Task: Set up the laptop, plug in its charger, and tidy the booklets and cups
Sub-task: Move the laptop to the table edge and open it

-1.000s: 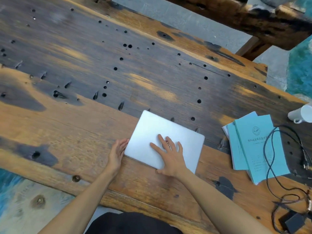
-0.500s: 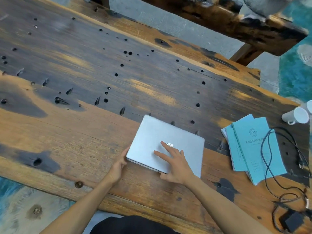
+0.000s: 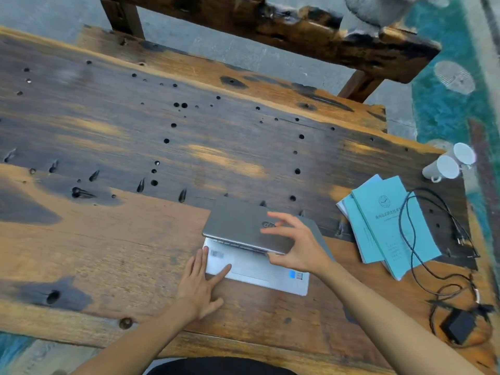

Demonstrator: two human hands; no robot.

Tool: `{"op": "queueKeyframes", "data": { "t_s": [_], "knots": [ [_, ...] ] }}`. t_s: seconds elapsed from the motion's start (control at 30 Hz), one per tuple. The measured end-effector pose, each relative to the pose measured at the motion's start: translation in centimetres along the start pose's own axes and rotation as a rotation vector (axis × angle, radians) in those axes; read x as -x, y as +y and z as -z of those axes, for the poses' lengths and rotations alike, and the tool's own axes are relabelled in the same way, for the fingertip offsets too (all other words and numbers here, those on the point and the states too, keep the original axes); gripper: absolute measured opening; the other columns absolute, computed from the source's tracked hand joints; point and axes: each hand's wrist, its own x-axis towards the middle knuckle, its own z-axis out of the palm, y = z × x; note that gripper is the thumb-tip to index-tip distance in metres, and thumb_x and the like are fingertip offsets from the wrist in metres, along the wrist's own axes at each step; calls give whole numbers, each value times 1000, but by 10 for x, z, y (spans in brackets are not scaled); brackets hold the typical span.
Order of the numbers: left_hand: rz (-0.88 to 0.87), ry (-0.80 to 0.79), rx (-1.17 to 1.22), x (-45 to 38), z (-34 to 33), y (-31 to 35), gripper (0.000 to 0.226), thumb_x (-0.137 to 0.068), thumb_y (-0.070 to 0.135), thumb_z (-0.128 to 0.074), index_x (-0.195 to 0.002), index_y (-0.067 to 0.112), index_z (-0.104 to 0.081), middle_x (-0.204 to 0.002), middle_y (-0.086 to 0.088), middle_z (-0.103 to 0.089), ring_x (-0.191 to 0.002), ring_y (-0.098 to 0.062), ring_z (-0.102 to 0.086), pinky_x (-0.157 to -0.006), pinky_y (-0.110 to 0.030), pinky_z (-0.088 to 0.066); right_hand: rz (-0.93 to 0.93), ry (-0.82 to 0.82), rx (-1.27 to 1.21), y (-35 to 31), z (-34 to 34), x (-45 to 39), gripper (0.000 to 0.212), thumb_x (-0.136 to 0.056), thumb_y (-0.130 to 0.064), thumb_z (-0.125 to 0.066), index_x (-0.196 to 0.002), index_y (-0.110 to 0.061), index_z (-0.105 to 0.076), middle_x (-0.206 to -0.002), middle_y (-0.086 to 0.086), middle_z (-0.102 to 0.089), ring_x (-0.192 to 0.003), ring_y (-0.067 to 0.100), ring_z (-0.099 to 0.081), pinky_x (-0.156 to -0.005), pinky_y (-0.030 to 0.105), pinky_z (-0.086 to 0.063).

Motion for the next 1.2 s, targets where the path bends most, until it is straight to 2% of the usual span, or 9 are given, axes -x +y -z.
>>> {"op": "queueKeyframes", "data": {
  "t_s": [0.07, 0.17, 0.3, 0.4, 0.57, 0.7, 0.83, 1.0, 1.2],
  "knots": [
    [-94, 28, -108, -1, 6, -5, 87, -91, 75, -20, -153, 36, 26, -155, -22, 40, -144, -37, 37, -120, -56, 13, 29, 75, 94, -5, 3, 3, 42, -68, -28, -84, -109, -33, -78, -140, -14, -58, -111, 12, -60, -92, 42, -52],
    [-286, 3, -182, -10, 18, -21, 86, -93, 71, -25, -158, 33, 17, -161, -4, 34, -148, -31, 33, -122, -53, 12, 84, 323, 244, -9, -1, 10, 25, -74, -26, -86, -99, -28, -82, -123, -9, -72, -102, 21, -64, -82, 47, -51],
    [-470, -37, -266, -31, 33, -47, 73, -98, 61, -26, -158, 39, 9, -165, 1, 28, -150, -30, 29, -124, -52, 9, -15, 563, 471, -16, -7, 5, 31, -87, -35, -78, -118, -33, -75, -130, -14, -69, -118, 24, -60, -101, 53, -39],
    [-567, -58, -360, -47, 43, -53, 67, -101, 55, -26, -157, 43, 8, -165, 5, 28, -150, -29, 30, -124, -53, 7, -156, 597, 611, -21, -17, -11, 36, -95, -33, -68, -131, -40, -65, -142, -15, -60, -134, 25, -52, -106, 54, -28],
    [-617, -91, -395, -61, 49, -57, 59, -109, 41, -27, -155, 49, 8, -165, 10, 27, -152, -28, 24, -124, -49, 6, -282, 633, 612, -10, -28, -43, 56, -102, -24, -54, -151, -45, -38, -165, -5, -32, -153, 23, -25, -117, 55, -17],
    [-631, -107, -395, -67, 45, -61, 67, -109, 30, -33, -152, 54, 13, -162, 12, 32, -152, -28, 26, -124, -49, 8, -307, 642, 603, 2, -22, -73, 51, -107, -43, -32, -157, -46, -22, -170, -6, -16, -157, 22, -9, -121, 57, -10],
    [-640, -110, -360, -72, 41, -64, 70, -109, 33, -35, -150, 56, 16, -162, 13, 32, -150, -26, 30, -124, -49, 11, -301, 644, 625, 14, -9, -98, 54, -105, -51, -29, -158, -43, -21, -169, -4, -18, -157, 24, -10, -122, 56, -9],
    [-638, -81, -314, -74, 34, -68, 62, -109, 44, -25, -149, 56, 19, -160, 16, 35, -148, -24, 34, -123, -48, 14, -317, 629, 617, 23, 1, -121, 55, -104, -53, -32, -157, -42, -24, -169, -2, -20, -156, 26, -13, -122, 56, -10],
    [-651, -72, -292, -74, 36, -69, 59, -109, 45, -21, -150, 55, 20, -159, 17, 36, -146, -23, 37, -120, -48, 20, -324, 620, 615, 30, 7, -138, 56, -104, -52, -37, -157, -41, -26, -169, 0, -20, -156, 27, -14, -123, 56, -11]
  ]
}}
